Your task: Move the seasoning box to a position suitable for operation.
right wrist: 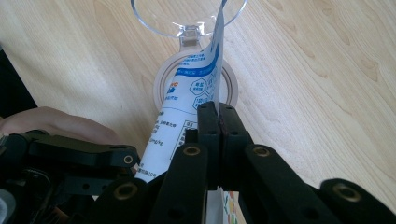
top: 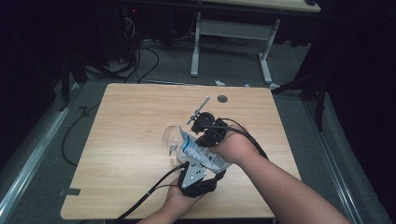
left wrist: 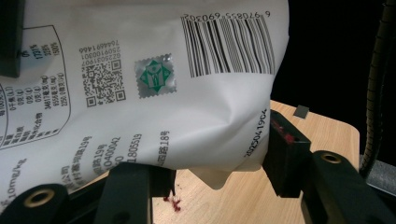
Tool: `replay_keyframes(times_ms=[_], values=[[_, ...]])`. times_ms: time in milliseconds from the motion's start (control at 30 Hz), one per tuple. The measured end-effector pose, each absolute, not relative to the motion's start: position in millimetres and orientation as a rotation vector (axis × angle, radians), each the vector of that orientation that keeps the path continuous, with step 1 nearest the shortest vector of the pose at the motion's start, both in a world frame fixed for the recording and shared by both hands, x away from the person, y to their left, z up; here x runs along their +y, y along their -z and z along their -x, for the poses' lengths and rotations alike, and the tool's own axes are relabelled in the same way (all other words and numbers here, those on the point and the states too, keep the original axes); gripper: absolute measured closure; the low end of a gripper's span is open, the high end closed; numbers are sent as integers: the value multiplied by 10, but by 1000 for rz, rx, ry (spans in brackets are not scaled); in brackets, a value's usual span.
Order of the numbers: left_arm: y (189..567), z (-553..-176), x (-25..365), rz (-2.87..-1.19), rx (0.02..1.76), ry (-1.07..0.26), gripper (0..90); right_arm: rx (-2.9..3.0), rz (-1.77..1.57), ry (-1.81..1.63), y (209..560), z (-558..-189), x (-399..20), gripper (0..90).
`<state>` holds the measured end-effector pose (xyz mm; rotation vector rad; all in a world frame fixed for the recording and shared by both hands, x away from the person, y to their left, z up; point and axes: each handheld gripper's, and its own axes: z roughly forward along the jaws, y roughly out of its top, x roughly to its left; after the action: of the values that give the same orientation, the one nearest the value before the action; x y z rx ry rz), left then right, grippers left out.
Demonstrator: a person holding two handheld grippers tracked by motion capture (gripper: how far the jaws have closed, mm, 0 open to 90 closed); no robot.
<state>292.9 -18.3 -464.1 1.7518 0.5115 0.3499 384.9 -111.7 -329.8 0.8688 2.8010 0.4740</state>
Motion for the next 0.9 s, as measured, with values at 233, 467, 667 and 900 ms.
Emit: replay_keyframes(times_ms=[233, 467, 667, 900], values=[[4637, -2930, -183, -1751, 513, -348, 519, 2803, -867, -474, 3302, -3854, -1114, 900], [4638, -2922, -183, -1751, 512, -345, 513, 2804, -868, -473, 3300, -3854, -1112, 900], [4641, -2910, -182, -1749, 509, -340, 502, 2801, -871, -470, 3306, -3851, -1111, 900], [4638, -2906, -180, -1749, 507, -339, 501, 2800, -861, -466, 3305, -3856, -1107, 900]])
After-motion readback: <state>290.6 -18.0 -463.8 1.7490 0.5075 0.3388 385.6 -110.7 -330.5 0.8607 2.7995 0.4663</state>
